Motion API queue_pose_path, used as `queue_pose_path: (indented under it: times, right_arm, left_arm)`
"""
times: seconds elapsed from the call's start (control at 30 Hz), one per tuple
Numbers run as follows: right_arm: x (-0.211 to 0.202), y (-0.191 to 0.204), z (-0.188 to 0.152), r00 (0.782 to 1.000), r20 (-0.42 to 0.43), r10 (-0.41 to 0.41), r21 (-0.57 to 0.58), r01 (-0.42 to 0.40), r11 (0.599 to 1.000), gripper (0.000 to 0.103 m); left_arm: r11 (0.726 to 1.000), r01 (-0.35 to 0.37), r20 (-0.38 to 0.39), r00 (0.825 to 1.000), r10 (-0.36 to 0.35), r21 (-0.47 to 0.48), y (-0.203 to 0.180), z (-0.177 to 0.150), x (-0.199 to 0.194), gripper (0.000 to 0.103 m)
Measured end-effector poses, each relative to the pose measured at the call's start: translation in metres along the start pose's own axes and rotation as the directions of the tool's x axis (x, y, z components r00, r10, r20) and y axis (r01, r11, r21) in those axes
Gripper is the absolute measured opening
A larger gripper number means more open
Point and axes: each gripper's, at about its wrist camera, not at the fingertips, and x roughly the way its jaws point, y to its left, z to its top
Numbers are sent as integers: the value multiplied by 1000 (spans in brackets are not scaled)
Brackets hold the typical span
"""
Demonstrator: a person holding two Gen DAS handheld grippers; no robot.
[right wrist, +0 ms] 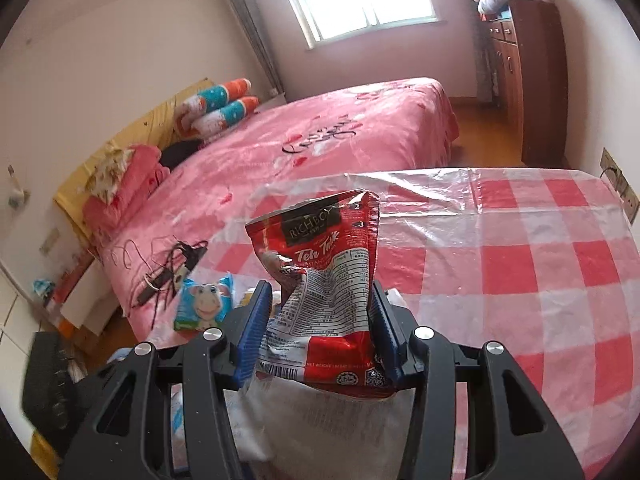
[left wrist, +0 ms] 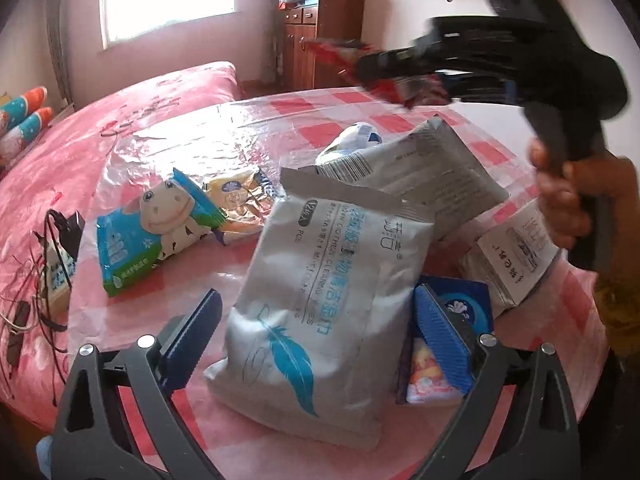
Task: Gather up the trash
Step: 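Grasp the white feather-print wipes packet with the left tool while the right tool holds the red bag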
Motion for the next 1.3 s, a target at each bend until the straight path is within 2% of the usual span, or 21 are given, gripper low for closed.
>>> queue_pose_path:
  times: [0.2,0.43,0.63,0.77,1.1,1.3]
  right_arm:
    - [-18,1,-16,1000,20,9,21,-10,1000,50]
    - [-30,7,-39,1000,22,22,34,-23,999,50]
    - [-32,8,-53,999,2,43,57,-43,997,50]
    - [-34,16,-67,998,-10,58,56,-58,997,50]
    - [-36,42,-93,994,-55,99,42,-97,994,50]
    - [-36,64,-101,987,-83,141,24,-139,990,50]
  left_arm:
    - [999,15,-11,1000,-16,-38,2,-1,9,96]
    - [995,-16,3,1000,16,-101,-5,-10,1,83]
    - [992,-32,-3,1000,31,-119,-10,-17,-7,81]
    - [986,-33,6,999,34,-164,-4,-22,-17,79]
    - [957,-40,49,997,56,-286,8,-43,-53,76]
    - [930,-55,75,993,88,-365,21,-61,-79,76]
